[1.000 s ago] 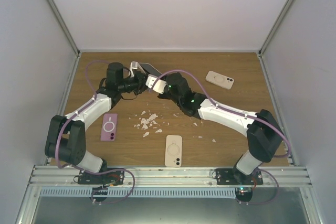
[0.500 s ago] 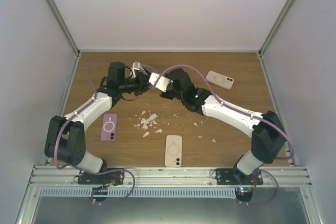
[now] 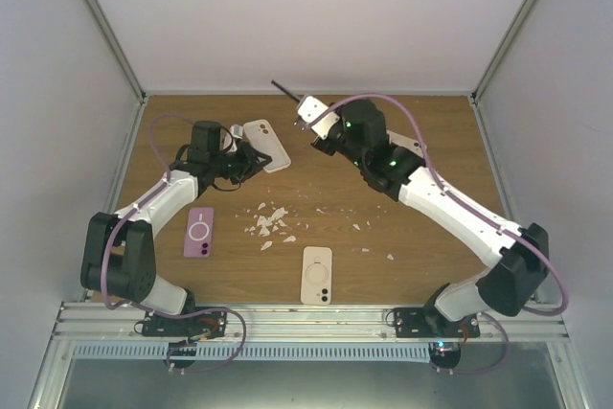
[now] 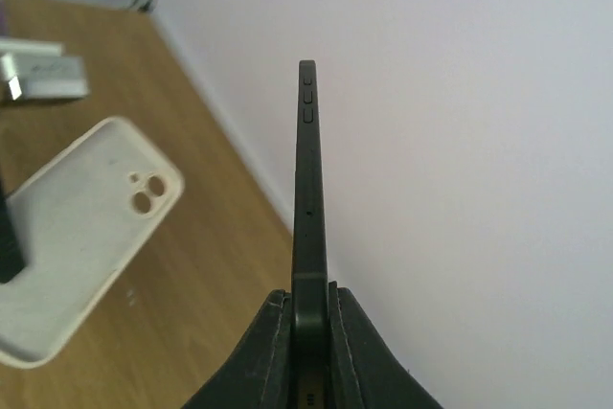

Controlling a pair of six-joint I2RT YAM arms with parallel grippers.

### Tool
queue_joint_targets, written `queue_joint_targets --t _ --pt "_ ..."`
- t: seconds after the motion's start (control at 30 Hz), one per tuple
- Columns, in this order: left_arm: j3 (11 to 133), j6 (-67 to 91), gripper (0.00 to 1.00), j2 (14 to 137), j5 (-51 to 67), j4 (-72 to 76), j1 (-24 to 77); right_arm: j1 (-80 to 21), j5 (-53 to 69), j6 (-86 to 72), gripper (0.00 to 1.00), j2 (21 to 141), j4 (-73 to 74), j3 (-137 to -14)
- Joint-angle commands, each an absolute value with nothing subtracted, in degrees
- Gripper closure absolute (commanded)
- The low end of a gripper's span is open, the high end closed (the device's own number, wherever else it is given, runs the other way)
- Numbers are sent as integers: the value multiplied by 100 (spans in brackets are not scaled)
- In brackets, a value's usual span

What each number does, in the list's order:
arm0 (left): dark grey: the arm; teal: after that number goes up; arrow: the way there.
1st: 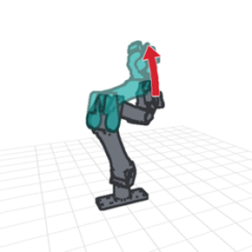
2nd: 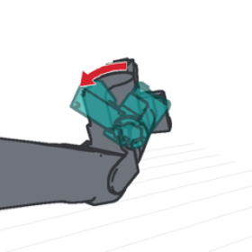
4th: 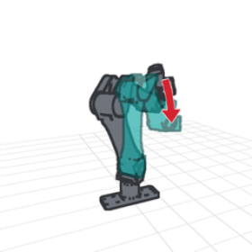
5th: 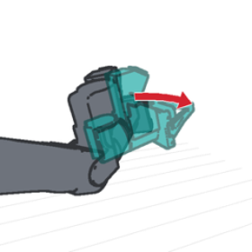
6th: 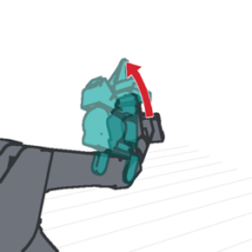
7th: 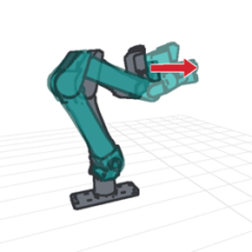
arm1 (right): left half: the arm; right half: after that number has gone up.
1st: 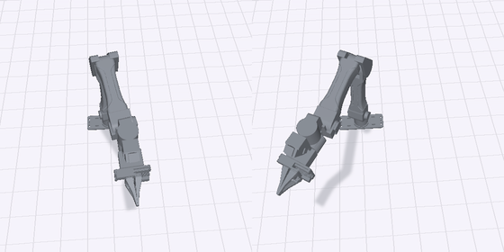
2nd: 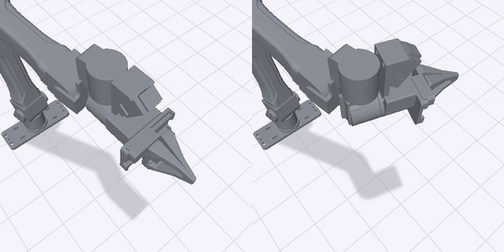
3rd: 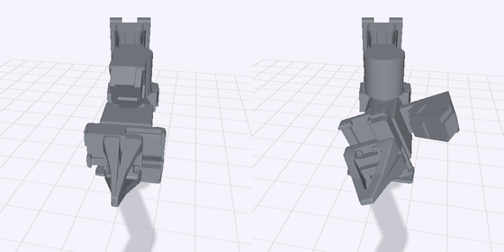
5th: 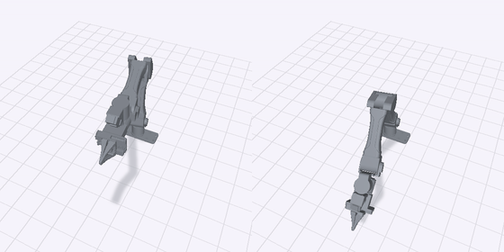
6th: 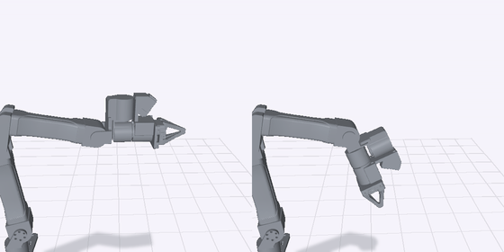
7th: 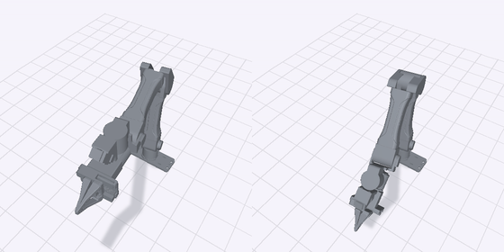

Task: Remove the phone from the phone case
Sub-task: Remove the phone case from the phone, then place the phone case at the center of the board.

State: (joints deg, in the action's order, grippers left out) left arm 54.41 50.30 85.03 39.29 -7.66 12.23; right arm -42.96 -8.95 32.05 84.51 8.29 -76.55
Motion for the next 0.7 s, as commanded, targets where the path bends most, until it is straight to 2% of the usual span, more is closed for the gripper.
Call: queue_joint_targets --t 0.0,0.4,0.67 --pt "5425 4674 100 8458 3632 -751 1150 -4230 -907 2984 100 8188 568 -7910" --pt "5477 4370 100 8228 4030 -418 1127 -3636 112 2483 100 7835 1185 -8077" --pt "5657 3648 100 7936 4211 -710 1132 -3048 857 2124 100 7401 1452 -7885"
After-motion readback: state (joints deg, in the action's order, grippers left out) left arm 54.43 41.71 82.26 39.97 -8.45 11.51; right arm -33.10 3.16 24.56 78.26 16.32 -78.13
